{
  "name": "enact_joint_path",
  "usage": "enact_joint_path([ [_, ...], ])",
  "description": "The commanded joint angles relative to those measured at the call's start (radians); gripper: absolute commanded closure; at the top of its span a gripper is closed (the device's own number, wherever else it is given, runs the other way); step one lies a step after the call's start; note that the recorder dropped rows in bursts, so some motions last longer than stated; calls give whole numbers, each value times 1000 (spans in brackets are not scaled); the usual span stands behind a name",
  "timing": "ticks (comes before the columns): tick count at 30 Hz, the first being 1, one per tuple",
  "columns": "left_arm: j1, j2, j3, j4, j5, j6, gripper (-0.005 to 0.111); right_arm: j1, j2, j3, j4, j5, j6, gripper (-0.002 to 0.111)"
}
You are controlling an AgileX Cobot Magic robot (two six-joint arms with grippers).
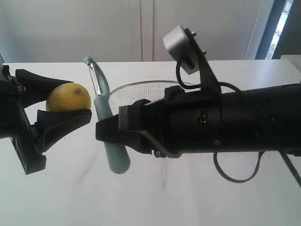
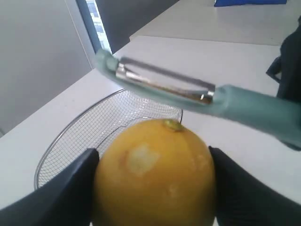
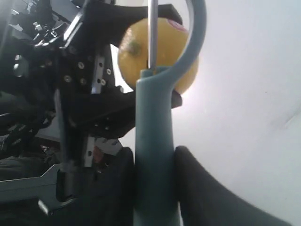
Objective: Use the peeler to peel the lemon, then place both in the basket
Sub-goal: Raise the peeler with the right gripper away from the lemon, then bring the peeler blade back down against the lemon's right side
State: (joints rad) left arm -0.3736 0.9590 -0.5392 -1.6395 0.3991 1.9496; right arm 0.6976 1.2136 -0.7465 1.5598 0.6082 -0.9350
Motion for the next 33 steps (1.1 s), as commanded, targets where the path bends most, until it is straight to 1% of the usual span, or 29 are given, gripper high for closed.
enact_joint_path([
  [1,-2,-4,-6,-31,14,-5,107,6,-86,2,-53,4,-3,108],
  [7,-2,-4,-6,-31,19,-5,107,6,-214,2,-162,-21,3,108],
  [9,-2,-4,-6,-31,19,-5,107,6,-248,2,-213,-45,43,108],
  [11,-2,-4,-6,-31,21,-5,107,6,-270,2,-323,-93,136,108],
  [13,-2,-4,-6,-31,23,-5,107,6,-274,2,-472,-135,273,108],
  [16,-2,-4,-6,-31,23,-5,107,-1,-250,2,-742,-171,504,108],
  [18,-2,-4,-6,-31,25,-7,107,-1,-222,2,-848,-186,609,108],
  [19,-2,-4,-6,-31,28,-7,107,-1,-204,2,-862,-191,618,108],
  [25,-2,-4,-6,-31,62,-7,107,-1,-63,2,-858,-208,621,108],
  [28,-2,-4,-6,-31,74,-7,107,-1,26,2,-805,-219,610,108],
  [31,-2,-4,-6,-31,74,-7,107,-1,97,2,-632,-203,455,108],
  [33,-2,-4,-6,-31,74,-7,107,-1,136,2,-413,-156,255,108],
])
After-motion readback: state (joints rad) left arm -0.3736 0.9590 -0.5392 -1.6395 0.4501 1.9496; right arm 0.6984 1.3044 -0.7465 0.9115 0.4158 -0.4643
